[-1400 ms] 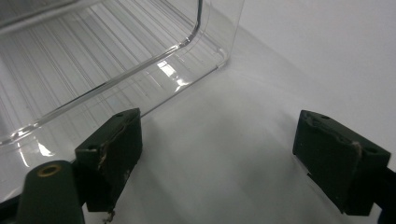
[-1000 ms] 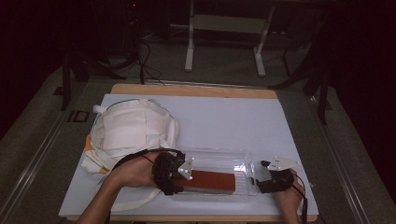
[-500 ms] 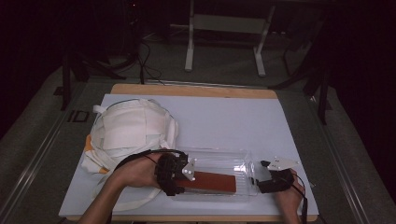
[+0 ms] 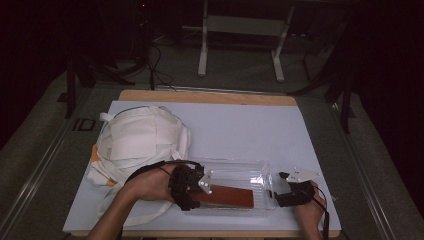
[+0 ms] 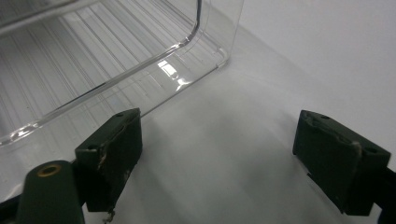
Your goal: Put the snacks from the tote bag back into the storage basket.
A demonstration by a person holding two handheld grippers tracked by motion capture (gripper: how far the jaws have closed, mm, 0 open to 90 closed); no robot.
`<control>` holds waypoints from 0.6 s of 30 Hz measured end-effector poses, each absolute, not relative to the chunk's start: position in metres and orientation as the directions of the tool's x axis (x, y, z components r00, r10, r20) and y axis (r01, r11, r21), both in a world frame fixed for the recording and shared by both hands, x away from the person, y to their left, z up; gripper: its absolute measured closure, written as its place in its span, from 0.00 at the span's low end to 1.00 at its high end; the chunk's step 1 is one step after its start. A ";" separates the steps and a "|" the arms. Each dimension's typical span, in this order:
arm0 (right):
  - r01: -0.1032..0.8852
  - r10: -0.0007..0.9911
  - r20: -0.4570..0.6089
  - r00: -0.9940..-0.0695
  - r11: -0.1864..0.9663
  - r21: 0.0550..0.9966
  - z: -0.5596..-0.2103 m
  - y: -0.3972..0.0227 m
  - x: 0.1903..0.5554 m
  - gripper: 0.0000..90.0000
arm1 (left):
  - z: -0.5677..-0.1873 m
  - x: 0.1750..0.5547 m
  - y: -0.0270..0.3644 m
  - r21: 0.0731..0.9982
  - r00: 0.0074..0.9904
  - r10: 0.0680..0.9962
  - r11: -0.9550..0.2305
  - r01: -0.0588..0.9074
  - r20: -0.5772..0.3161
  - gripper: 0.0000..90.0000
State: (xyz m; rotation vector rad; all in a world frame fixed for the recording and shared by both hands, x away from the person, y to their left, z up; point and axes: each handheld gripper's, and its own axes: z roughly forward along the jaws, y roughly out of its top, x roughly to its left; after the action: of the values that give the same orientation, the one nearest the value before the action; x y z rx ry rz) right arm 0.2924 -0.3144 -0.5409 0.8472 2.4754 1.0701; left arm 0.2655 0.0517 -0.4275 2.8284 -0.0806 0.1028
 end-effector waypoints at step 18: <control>0.396 0.629 -0.048 -0.776 0.545 0.740 -0.541 -0.314 0.293 0.17 | -0.432 0.269 0.049 0.302 0.997 -0.043 -0.951 -0.062 0.069 0.47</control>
State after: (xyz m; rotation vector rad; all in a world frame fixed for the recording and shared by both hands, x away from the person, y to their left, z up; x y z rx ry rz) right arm 0.2925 -0.3144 -0.5410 0.8482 2.4760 1.0710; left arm 0.2694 0.0492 -0.4318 2.8301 -0.0756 0.0885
